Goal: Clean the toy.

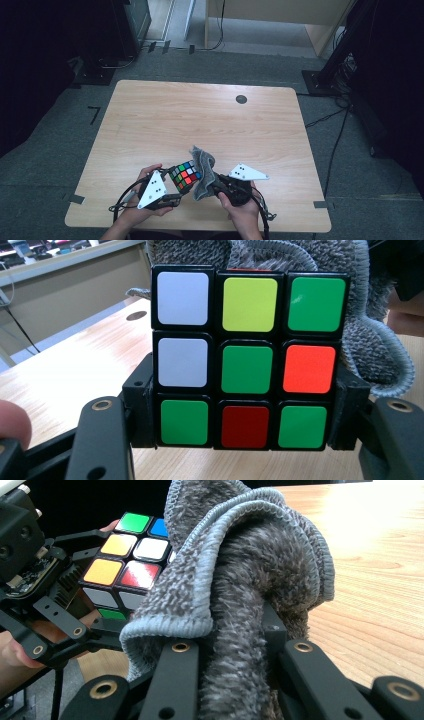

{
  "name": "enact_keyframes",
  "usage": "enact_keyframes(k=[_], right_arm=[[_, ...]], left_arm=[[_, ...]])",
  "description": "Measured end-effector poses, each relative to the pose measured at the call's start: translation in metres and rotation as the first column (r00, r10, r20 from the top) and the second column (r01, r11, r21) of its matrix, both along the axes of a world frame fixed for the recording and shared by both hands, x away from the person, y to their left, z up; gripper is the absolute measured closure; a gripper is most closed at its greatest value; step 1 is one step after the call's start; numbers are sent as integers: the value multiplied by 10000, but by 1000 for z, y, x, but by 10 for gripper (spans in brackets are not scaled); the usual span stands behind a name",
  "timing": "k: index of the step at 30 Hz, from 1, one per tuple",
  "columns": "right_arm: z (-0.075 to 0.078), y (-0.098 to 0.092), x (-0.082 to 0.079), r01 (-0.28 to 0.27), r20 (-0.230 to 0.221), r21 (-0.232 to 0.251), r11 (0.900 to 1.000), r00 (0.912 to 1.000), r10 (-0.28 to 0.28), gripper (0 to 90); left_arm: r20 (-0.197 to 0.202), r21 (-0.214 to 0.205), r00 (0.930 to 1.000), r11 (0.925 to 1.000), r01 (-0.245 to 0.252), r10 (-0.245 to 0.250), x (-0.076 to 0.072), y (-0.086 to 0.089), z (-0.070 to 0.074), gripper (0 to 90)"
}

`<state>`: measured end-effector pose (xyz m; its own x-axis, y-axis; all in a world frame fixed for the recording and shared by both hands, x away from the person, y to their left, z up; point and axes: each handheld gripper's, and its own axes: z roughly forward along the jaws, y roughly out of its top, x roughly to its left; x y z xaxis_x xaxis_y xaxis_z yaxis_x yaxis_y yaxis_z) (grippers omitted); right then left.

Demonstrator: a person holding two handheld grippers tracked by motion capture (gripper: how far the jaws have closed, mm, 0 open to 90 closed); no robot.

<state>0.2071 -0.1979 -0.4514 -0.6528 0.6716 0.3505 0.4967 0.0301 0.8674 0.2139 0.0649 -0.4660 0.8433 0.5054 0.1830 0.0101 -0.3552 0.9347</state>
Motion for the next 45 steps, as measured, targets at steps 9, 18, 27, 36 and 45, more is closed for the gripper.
enact_keyframes(k=[9, 18, 27, 36, 45], right_arm=[[28, 1, -19, -112, 1732, 617, 9980, 9849, 4, 745], [5, -13, -2, 758, 714, 64, 9971, 9945, -760, 739], [-11, 3, 3, -747, -238, 956, 9926, 9967, 773, 743], [-21, 36, -2, -2027, -647, -363, 9786, 9776, 2001, 735], [-20, -1, 9, 256, -871, 938, 9953, 9960, -174, 743]], left_arm=[[-114, 440, 9999, 9990, 94, -89, 0, -8, -5, 343], [-303, -468, 9989, 9984, 332, -346, 0, 1, 3, 343], [-575, -1503, 9975, 9881, 323, -413, 4, 12, 9, 343], [-1241, -2624, 9915, 9650, 38, -377, 10, 21, 15, 342], [-971, -2208, 9953, 9751, -203, -13, 8, 20, 14, 343]])
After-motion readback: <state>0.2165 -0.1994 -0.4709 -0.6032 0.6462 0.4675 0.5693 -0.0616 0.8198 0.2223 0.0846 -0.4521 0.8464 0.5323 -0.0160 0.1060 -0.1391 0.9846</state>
